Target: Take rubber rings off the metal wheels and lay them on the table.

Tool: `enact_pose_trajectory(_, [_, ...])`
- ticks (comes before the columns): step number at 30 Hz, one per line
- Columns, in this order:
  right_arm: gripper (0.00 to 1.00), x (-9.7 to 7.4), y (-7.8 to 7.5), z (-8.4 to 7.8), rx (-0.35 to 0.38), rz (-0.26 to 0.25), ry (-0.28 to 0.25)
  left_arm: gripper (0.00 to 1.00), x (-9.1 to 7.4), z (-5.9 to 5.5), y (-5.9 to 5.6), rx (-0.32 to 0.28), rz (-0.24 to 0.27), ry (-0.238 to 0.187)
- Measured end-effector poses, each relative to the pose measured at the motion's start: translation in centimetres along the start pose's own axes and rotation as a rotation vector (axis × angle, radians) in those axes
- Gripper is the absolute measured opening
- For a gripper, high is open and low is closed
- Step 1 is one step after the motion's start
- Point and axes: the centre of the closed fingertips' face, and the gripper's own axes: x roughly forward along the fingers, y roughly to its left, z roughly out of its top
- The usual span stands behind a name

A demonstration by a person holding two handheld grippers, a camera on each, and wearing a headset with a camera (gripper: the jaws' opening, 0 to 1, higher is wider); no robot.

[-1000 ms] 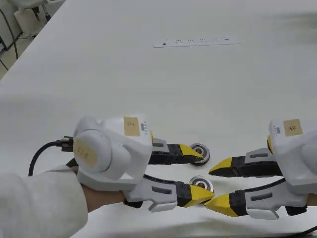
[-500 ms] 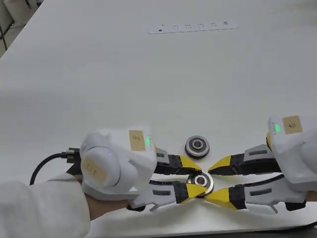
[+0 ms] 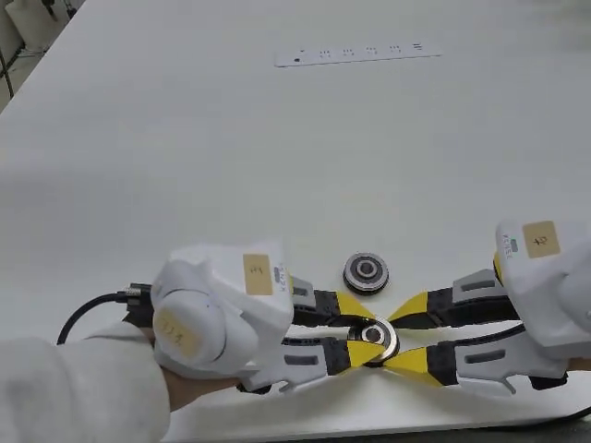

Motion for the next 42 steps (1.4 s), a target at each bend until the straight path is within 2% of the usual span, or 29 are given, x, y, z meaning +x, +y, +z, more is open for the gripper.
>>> enact_pose_trajectory(1, [0.18,0.0,0.0,0.0,0.006,0.000,0.003,0.15,0.0,0.0,0.0,0.002,0.000,0.000])
enact_pose_trajectory(3, [0.16,-0.2,0.1,-0.3,0.083,0.004,0.008,0.15,-0.1,0.0,0.0,0.002,0.001,-0.001])
enact_pose_trajectory(6, [0.03,-0.4,-0.3,-0.8,0.085,-0.002,0.032,0.15,-0.2,0.0,0.0,-0.002,0.005,-0.004])
enact_pose_trajectory(7, [0.02,-0.4,-0.3,-0.7,0.114,-0.008,0.024,0.15,-0.2,0.1,0.0,-0.002,0.005,-0.005])
enact_pose_trajectory(10, [0.02,-0.3,-0.2,-0.7,0.072,-0.009,0.036,0.15,-0.2,0.1,-0.1,-0.005,0.006,-0.006])
enact_pose_trajectory(12, [0.02,-0.3,-0.2,-0.7,0.076,-0.015,0.038,0.15,-0.3,0.1,-0.1,-0.005,0.006,-0.006])
enact_pose_trajectory(19, [0.00,-0.4,-0.6,-0.7,0.157,-0.037,0.042,0.15,-0.4,0.0,-0.2,-0.016,0.012,-0.016])
enact_pose_trajectory(20, [0.00,-0.5,-0.8,-0.7,0.195,-0.057,0.039,0.15,-0.4,0.0,-0.2,-0.016,0.013,-0.017])
enact_pose_trajectory(21, [0.00,-0.6,-0.8,-0.6,0.265,-0.052,0.032,0.15,-0.4,0.0,-0.2,-0.013,0.012,-0.019])
enact_pose_trajectory(23, [0.00,-0.8,-1.1,-0.4,0.361,-0.057,0.011,0.15,-0.4,0.0,-0.3,-0.012,0.008,-0.019])
enact_pose_trajectory(29, [0.00,-1.1,-1.1,-0.5,0.491,-0.039,-0.025,0.15,-0.4,0.0,-0.3,-0.008,0.009,-0.020])
enact_pose_trajectory(31, [0.00,-1.2,-0.9,-0.2,0.557,-0.021,-0.045,0.15,-0.4,0.0,-0.3,-0.009,0.009,-0.022])
enact_pose_trajectory(35, [0.00,-1.5,-0.9,0.4,0.632,-0.002,-0.094,0.15,-0.4,0.0,-0.3,-0.009,0.009,-0.025])
enact_pose_trajectory(42, [0.00,-1.5,-0.6,0.6,0.684,0.015,-0.094,0.15,-0.4,0.0,-0.3,-0.010,0.005,-0.024])
